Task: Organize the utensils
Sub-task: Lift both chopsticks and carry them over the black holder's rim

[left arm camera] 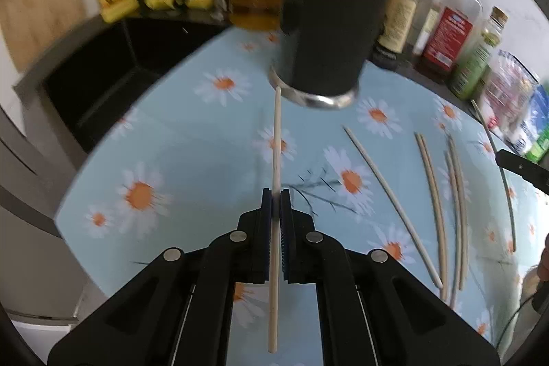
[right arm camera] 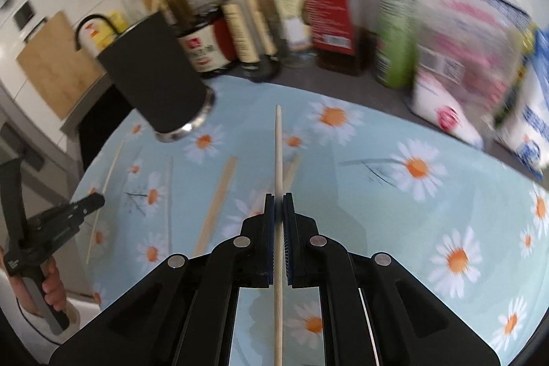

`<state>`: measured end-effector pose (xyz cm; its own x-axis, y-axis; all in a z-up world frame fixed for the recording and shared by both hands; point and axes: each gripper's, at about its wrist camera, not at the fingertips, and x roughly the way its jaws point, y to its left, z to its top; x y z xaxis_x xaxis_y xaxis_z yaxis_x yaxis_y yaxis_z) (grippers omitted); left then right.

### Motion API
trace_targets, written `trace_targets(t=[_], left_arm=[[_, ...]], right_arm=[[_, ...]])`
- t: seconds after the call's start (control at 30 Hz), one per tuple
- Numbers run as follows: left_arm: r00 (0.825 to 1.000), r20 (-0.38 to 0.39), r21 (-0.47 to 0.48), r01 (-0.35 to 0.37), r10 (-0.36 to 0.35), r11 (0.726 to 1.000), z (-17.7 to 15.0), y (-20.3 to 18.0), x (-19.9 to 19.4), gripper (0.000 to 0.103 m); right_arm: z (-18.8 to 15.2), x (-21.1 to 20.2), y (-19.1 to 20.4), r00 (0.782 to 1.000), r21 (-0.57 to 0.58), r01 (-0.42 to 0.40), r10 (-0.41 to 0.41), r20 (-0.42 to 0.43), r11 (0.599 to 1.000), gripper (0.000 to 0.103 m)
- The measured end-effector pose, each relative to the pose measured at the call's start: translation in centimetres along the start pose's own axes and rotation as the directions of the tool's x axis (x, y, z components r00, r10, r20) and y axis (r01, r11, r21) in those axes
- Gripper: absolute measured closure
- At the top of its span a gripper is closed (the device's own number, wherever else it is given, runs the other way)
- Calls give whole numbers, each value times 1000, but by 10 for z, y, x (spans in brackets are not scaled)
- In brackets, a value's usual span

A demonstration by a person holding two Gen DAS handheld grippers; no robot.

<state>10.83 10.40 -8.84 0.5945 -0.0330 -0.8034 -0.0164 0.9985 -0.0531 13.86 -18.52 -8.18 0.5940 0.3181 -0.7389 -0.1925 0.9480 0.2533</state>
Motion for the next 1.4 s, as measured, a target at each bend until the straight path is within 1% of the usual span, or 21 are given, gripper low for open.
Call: trace_targets(t=[0.17,0.4,0.5,0.6,0.67,0.8,0.9,0.97,1.03,1.1,1.23,1.33,1.4], left_arm=[[998,49,-9,-28,29,1000,7,5,-14,98],[992,114,-39,-41,45,998,18,14,-38,98],[991,127,-42,-26,31,999,24,22,-51,98],[986,159,-26,-47,51,999,32,29,-64,98],[984,168,-23,-54,57,998,39,35,-71,98],[982,187,-18,-24,27,1000,51,45,-81,98],[981,188,2,45,-45,999,62,47,-88,98],[976,210,21,56,-59,998,68,46,-93,98],[970,229,52,75,-85,996,76,44,-97,98],[965,245,82,72,-90,994,83,40,-99,98],[955,274,128,83,-116,988,101,36,-99,98],[947,284,155,110,-151,982,119,35,-99,98],[942,296,165,115,-160,980,130,34,-99,98]], right_arm=[[6,4,26,999,-73,-49,50,11,996,98],[26,8,62,993,-147,-107,112,29,983,98],[39,5,76,990,-175,-126,136,48,977,98],[52,1,87,986,-178,-134,150,76,975,98],[62,-5,94,979,-177,-158,177,103,972,98],[77,-18,106,966,-175,-177,205,156,969,98],[86,-26,115,957,-176,-185,218,191,967,98],[92,-31,122,947,-183,-195,234,218,964,98],[99,-31,124,944,-177,-201,239,228,963,98],[106,-27,126,943,-170,-217,252,220,961,98],[118,-21,131,942,-153,-211,242,231,965,98],[126,-22,136,942,-147,-192,224,250,970,98],[133,-24,139,940,-144,-192,224,259,971,98]])
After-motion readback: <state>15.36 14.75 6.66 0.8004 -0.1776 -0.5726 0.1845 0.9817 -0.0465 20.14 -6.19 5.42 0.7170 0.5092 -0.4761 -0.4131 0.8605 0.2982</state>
